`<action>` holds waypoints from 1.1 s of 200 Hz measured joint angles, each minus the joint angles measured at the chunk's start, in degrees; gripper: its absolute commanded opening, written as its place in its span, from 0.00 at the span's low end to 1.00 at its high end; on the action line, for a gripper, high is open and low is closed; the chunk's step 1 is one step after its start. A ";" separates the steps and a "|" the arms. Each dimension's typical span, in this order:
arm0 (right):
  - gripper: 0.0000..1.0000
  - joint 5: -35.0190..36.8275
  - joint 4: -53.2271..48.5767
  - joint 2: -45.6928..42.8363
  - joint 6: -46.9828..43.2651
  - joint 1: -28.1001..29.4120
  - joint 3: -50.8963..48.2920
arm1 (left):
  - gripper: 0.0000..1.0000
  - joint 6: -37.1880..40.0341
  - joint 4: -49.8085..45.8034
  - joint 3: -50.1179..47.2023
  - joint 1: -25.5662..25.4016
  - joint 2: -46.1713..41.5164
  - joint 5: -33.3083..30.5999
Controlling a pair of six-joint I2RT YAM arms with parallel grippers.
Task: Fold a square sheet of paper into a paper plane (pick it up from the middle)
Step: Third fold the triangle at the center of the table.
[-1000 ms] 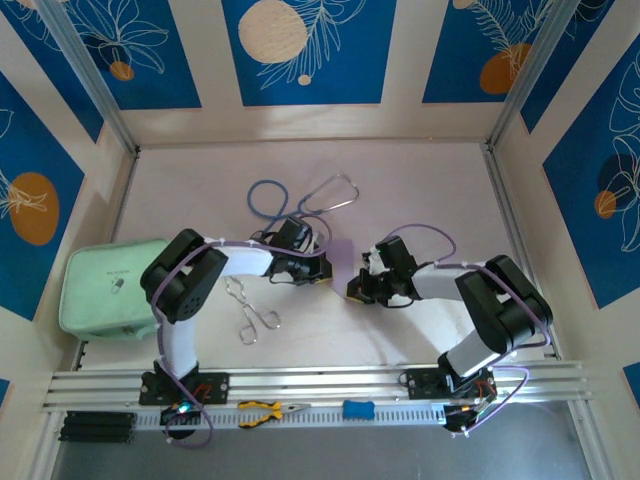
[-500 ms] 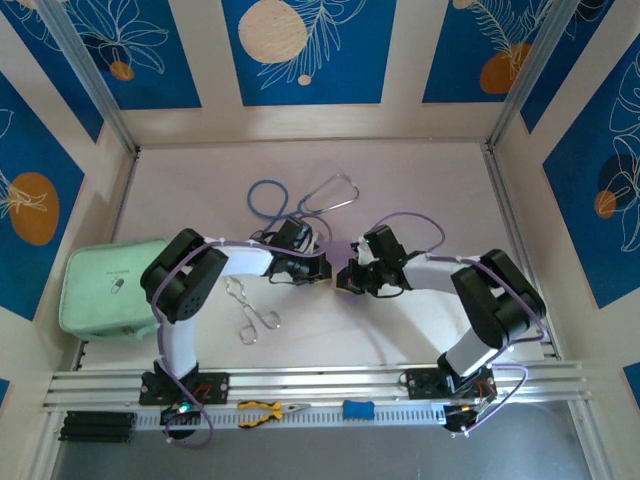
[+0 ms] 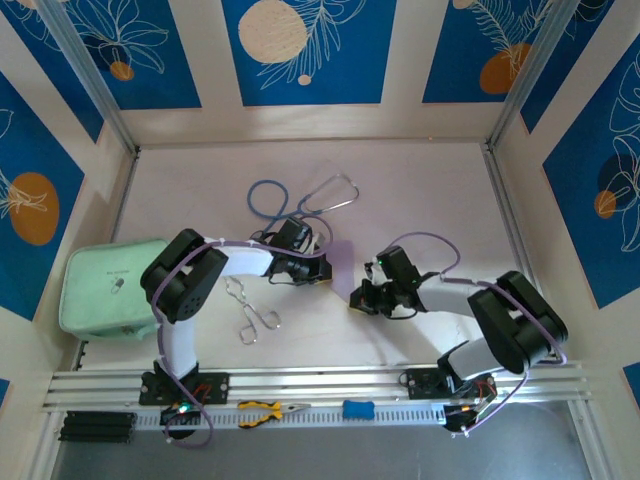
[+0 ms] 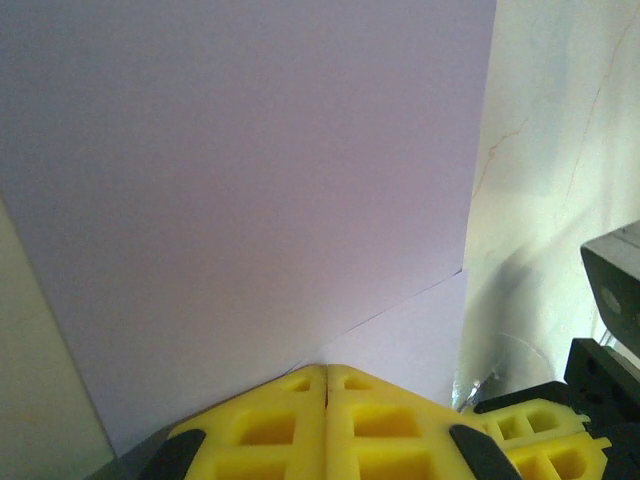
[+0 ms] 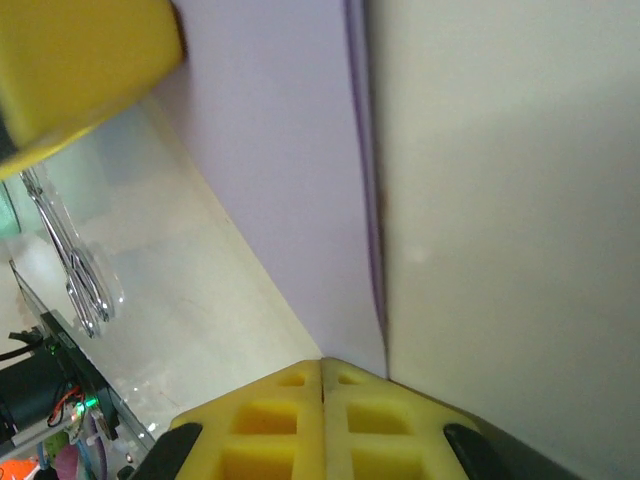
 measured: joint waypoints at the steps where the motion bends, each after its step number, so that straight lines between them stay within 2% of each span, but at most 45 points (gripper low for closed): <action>1: 0.04 0.00 -0.04 -0.09 0.02 -0.02 -0.11 | 0.00 0.00 0.02 0.00 0.00 0.00 0.00; 42: 0.05 0.52 -1.31 -4.44 0.81 -1.25 -2.82 | 0.00 -0.24 1.18 -0.83 0.04 -0.24 0.50; 84: 0.10 1.81 -3.45 -10.29 2.43 -0.63 -1.90 | 0.00 -1.27 2.58 -2.69 0.11 -1.25 0.50; 128: 0.08 2.36 -1.88 -3.04 2.69 0.79 6.05 | 0.00 -3.56 5.75 -4.85 0.09 -1.90 0.55; 171: 0.07 4.11 -0.90 3.50 2.86 1.95 4.94 | 0.00 -4.61 6.54 -5.33 0.09 -2.10 0.52; 220: 0.11 5.31 -1.27 -1.90 3.37 1.95 0.63 | 0.00 -5.09 7.63 -5.99 0.04 -2.16 0.55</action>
